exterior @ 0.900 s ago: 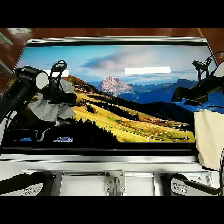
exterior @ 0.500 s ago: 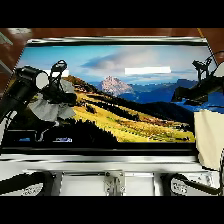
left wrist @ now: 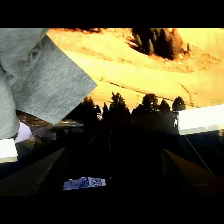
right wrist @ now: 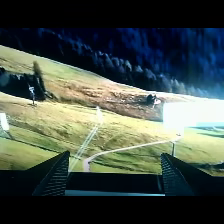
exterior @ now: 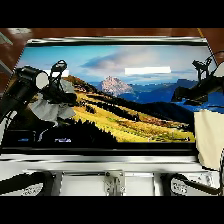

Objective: Fold the shirts.

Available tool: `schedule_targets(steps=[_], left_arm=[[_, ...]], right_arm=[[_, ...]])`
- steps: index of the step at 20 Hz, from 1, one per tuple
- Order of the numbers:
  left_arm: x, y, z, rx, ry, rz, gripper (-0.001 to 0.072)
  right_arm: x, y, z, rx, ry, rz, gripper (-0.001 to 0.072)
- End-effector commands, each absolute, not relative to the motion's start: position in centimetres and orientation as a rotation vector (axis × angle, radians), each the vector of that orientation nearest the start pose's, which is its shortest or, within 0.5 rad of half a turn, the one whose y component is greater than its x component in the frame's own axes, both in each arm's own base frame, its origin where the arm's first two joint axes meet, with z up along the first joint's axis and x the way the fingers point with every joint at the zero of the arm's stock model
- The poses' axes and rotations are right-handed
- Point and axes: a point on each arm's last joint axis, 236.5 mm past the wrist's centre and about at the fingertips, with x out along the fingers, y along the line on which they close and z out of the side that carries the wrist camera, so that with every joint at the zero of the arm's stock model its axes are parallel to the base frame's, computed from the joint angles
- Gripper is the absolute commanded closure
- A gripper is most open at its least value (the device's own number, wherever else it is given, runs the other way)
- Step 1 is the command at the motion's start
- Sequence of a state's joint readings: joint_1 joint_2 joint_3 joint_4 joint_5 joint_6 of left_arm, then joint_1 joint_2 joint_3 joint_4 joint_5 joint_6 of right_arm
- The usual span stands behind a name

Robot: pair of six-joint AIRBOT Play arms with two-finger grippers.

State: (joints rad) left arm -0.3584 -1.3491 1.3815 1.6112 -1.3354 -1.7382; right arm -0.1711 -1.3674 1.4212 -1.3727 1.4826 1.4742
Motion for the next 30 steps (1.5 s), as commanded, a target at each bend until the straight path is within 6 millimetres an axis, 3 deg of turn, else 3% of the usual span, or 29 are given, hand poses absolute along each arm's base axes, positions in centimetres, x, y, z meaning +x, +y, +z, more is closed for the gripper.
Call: schedule_targets(steps=[1,4,9,12,15,17,19,21,27,29,30], left_arm=[[37.2,-13.8,4.7,0.093,1.305,-0.19,0.0003],[38.6,-14.5,4.8,0.073,1.254,-0.205,0.0003],[38.7,-14.6,2.7,0.085,1.304,-0.198,0.0003],[39.7,-13.6,1.6,0.11,1.302,-0.166,0.0003],[43.1,-9.8,2.2,0.017,1.219,-0.049,0.0002],[45.8,-5.0,3.0,-0.101,1.166,0.063,0.0003],[47.5,-1.2,2.5,-0.201,1.166,0.13,0.0002],[48.5,0.4,0.5,-0.313,1.199,0.15,0.0002],[48.2,-1.0,-8.2,-0.417,1.381,0.113,0.0001],[47.9,-0.8,-9.7,-0.431,1.412,0.132,0.0005],[47.8,-0.5,-10.2,-0.464,1.42,0.163,0.0044]], right_arm=[[37.8,-0.7,5.4,0.231,1.383,0.11,0.0034],[38.0,-0.3,5.6,0.247,1.373,0.125,0.0034],[38.1,0.3,5.7,0.267,1.368,0.145,0.0034],[38.6,0.2,5.8,0.267,1.349,0.14,0.0034],[38.7,1.2,6.1,0.302,1.342,0.173,0.0034],[38.9,2.6,6.7,0.35,1.327,0.219,0.0034],[39.1,4.0,7.3,0.401,1.312,0.268,0.0034],[39.3,5.1,7.9,0.442,1.299,0.309,0.0034],[39.8,5.2,8.1,0.447,1.272,0.314,0.0034],[39.8,5.2,8.2,0.447,1.273,0.314,0.0034],[39.7,5.2,8.1,0.447,1.275,0.315,0.0034]])
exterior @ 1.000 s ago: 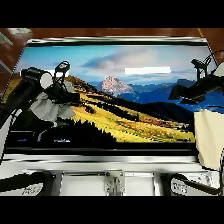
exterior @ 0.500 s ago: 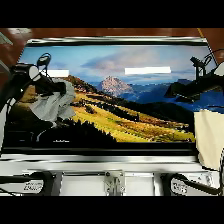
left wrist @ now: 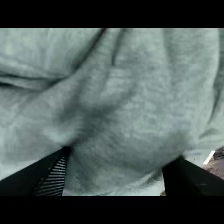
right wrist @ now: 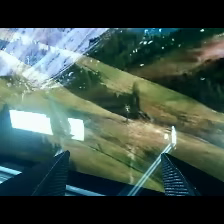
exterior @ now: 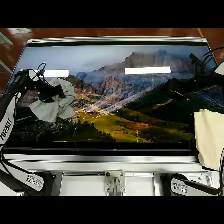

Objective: Fold the shirts.

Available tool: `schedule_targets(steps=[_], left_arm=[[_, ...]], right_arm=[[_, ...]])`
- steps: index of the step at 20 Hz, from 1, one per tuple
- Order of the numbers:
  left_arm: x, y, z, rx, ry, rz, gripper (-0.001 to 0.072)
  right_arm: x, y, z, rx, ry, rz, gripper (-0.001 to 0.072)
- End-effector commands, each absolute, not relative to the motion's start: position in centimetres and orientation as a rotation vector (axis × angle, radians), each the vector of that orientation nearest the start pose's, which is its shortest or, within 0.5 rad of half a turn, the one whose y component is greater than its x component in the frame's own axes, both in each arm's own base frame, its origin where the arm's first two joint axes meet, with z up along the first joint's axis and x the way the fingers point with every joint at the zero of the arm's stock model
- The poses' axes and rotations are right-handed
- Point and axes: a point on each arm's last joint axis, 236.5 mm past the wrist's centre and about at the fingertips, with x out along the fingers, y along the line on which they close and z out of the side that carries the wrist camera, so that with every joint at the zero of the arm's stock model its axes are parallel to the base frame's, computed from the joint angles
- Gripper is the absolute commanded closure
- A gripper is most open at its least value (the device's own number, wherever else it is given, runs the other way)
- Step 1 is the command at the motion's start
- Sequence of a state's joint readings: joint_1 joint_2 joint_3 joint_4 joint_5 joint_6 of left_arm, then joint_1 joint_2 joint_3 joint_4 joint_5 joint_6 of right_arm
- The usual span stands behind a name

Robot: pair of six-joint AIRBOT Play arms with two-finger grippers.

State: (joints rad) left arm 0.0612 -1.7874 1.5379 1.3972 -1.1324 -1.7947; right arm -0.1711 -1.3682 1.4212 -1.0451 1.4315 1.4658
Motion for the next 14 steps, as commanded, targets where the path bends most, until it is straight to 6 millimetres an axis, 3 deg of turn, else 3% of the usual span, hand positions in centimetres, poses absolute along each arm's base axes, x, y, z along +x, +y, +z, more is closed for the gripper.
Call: schedule_targets(steps=[1,2,3,5,6,7,9,11,14], left_arm=[[47.8,-0.2,-10.4,-0.51,1.421,0.204,0.0283],[47.9,-0.1,-10.1,-0.543,1.415,0.214,0.0576],[48.1,-0.4,-9.5,-0.562,1.408,0.189,0.0667],[49.3,-1.7,-6.3,-0.557,1.367,0.089,0.0667],[50.2,-2.4,-3.6,-0.536,1.317,0.034,0.0668],[51.3,-3.5,0.2,-0.491,1.235,-0.04,0.0668],[52.1,-6.2,9.4,-0.39,1.043,-0.156,0.0668],[50.1,-9.9,19.7,-0.302,0.838,-0.275,0.0669],[43.5,-16.5,33.4,-0.268,0.54,-0.478,0.0668]], right_arm=[[39.7,5.2,8.1,0.447,1.276,0.316,0.0034],[39.8,5.2,8.2,0.447,1.271,0.314,0.0034],[40.0,5.2,8.2,0.447,1.263,0.311,0.0034],[40.4,5.1,8.3,0.447,1.248,0.305,0.0034],[40.4,5.1,8.3,0.447,1.247,0.305,0.0034],[40.4,5.0,8.3,0.441,1.245,0.307,0.0038],[40.4,4.7,8.1,0.425,1.245,0.298,0.0313],[40.1,4.8,8.5,0.42,1.25,0.305,0.0306],[39.9,4.9,11.8,0.384,1.191,0.321,0.0306]])
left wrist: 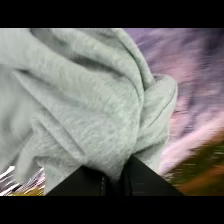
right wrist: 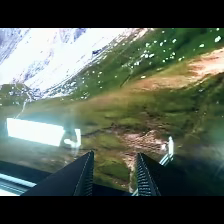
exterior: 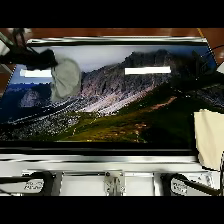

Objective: Fold the shirts.

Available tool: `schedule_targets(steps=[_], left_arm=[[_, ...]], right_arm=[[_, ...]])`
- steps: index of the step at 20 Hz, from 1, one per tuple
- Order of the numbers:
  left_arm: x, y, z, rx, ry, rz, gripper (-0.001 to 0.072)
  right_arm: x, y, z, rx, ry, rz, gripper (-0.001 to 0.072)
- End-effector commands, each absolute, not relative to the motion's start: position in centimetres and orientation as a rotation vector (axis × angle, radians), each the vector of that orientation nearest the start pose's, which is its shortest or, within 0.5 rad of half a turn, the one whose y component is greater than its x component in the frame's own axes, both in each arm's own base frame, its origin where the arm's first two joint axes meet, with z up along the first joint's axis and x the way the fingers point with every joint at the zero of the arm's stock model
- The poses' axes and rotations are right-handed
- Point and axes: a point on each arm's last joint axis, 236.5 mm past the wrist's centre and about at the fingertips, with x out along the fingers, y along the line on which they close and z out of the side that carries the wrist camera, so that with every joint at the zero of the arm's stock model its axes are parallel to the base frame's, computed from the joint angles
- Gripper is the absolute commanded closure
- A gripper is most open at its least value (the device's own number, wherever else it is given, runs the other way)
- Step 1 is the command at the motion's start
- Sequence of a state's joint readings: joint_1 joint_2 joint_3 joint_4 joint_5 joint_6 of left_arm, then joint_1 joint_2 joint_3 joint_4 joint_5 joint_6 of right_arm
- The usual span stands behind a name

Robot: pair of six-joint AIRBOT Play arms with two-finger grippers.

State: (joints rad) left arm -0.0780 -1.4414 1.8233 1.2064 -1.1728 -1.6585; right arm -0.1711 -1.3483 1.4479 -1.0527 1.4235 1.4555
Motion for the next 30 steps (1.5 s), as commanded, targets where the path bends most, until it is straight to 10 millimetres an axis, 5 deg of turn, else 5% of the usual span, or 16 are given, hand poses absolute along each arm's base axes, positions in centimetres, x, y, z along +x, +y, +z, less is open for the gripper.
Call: schedule_targets(steps=[1,2,4,5,7,11,14,17,19,20,21,22,26,28,30], left_arm=[[41.3,-18.2,36.3,-0.262,0.466,-0.532,0.0668],[39.1,-20.0,38.3,-0.254,0.418,-0.59,0.0668],[36.1,-23.2,39.2,-0.233,0.416,-0.686,0.0668],[35.1,-25.2,38.5,-0.219,0.442,-0.734,0.0668],[34.3,-28.6,35.8,-0.198,0.516,-0.8,0.0668],[33.4,-35.5,23.5,-0.119,0.808,-0.872,0.0668],[32.4,-37.3,11.7,-0.052,1.07,-0.839,0.0668],[31.7,-36.3,2.0,-0.053,1.289,-0.737,0.0667],[30.9,-36.3,-1.3,-0.108,1.404,-0.701,0.0662],[30.9,-36.5,-1.7,-0.139,1.425,-0.701,0.053],[31.5,-36.1,-1.4,-0.157,1.419,-0.694,0.0202],[32.5,-35.1,-0.7,-0.173,1.414,-0.678,0.0006],[37.2,-26.0,4.6,-0.246,1.387,-0.589,0.0004],[36.3,-21.7,5.1,-0.245,1.437,-0.564,0.0003],[33.6,-19.7,3.1,-0.256,1.531,-0.54,0.0003]], right_arm=[[39.9,4.6,13.6,0.362,1.143,0.314,0.0306],[39.7,4.0,15.4,0.333,1.098,0.285,0.0306],[39.0,2.2,19.1,0.242,1.004,0.216,0.027],[38.4,1.5,20.8,0.2,0.959,0.188,0.0084],[36.5,0.1,22.3,0.129,0.932,0.135,0.0076],[33.1,-0.5,21.0,0.099,1.056,0.112,0.0077],[32.3,0.4,17.7,0.137,1.154,0.146,0.0078],[31.1,2.1,11.2,0.228,1.289,0.192,0.0078],[30.7,3.1,7.1,0.298,1.349,0.208,0.0078],[30.5,3.3,5.5,0.319,1.375,0.211,0.0078],[30.5,3.4,4.4,0.325,1.391,0.217,0.0078],[30.8,3.4,3.9,0.316,1.399,0.229,0.0078],[31.4,3.5,2.1,0.305,1.429,0.259,0.0077],[31.1,3.8,0.8,0.309,1.487,0.29,0.0077],[30.5,4.6,-0.7,0.345,1.562,0.339,0.0077]])
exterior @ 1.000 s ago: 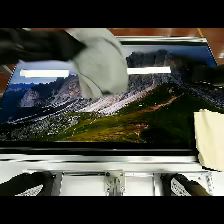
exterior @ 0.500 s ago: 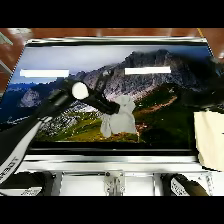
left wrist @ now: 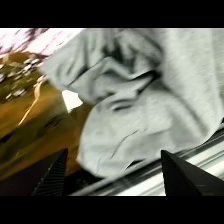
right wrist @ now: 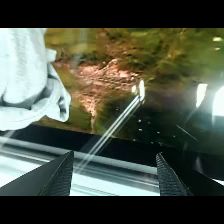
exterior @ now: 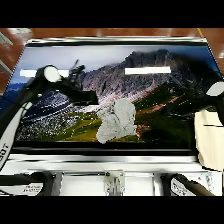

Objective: Fold the shirts.

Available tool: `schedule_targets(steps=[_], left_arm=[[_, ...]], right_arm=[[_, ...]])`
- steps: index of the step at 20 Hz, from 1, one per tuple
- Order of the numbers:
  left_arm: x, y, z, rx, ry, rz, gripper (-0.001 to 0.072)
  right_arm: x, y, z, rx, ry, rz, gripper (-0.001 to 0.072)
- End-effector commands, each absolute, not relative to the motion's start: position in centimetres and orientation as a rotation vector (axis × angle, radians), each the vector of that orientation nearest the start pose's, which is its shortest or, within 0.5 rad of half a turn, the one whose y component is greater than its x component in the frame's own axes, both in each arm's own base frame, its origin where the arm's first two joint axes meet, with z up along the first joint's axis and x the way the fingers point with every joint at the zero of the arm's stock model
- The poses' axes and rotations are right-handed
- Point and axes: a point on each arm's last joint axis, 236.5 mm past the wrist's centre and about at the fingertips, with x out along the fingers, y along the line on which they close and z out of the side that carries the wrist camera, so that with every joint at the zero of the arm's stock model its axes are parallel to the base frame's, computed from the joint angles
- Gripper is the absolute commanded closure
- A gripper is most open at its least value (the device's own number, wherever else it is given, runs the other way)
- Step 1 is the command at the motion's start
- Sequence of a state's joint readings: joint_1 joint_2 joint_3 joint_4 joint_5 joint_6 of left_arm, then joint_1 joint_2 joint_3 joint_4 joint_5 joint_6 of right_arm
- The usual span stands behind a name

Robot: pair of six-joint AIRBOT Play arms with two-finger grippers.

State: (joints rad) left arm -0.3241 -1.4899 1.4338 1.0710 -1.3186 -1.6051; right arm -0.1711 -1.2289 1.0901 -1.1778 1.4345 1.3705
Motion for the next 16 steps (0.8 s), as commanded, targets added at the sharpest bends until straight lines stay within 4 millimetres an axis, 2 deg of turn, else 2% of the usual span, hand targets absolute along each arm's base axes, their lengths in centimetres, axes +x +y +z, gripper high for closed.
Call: schedule_targets(steps=[1,2,4,6,8,11,14,16], left_arm=[[31.9,-19.5,1.5,-0.267,1.578,-0.528,0.0004],[30.2,-19.9,-0.3,-0.294,1.615,-0.524,0.0004],[27.1,-21.9,-3.8,-0.389,1.669,-0.534,0.0003],[25.4,-24.2,-6.6,-0.497,1.668,-0.535,0.0004],[25.1,-25.4,-8.1,-0.546,1.641,-0.518,0.0004],[25.5,-27.0,-9.2,-0.564,1.607,-0.505,0.0004],[25.5,-27.7,-10.8,-0.573,1.619,-0.481,0.0005],[26.2,-28.6,-11.0,-0.618,1.594,-0.488,0.0007]], right_arm=[[30.4,5.1,-1.2,0.367,1.587,0.364,0.0078],[30.5,5.8,-1.6,0.4,1.598,0.386,0.0077],[31.0,6.8,-2.1,0.457,1.603,0.42,0.0078],[31.1,7.3,-2.6,0.49,1.617,0.434,0.0078],[31.1,7.3,-3.1,0.498,1.634,0.433,0.0078],[31.1,7.3,-3.5,0.501,1.639,0.43,0.0078],[31.2,7.3,-3.5,0.502,1.637,0.429,0.0078],[30.9,7.7,-3.6,0.514,1.644,0.438,0.0077]])
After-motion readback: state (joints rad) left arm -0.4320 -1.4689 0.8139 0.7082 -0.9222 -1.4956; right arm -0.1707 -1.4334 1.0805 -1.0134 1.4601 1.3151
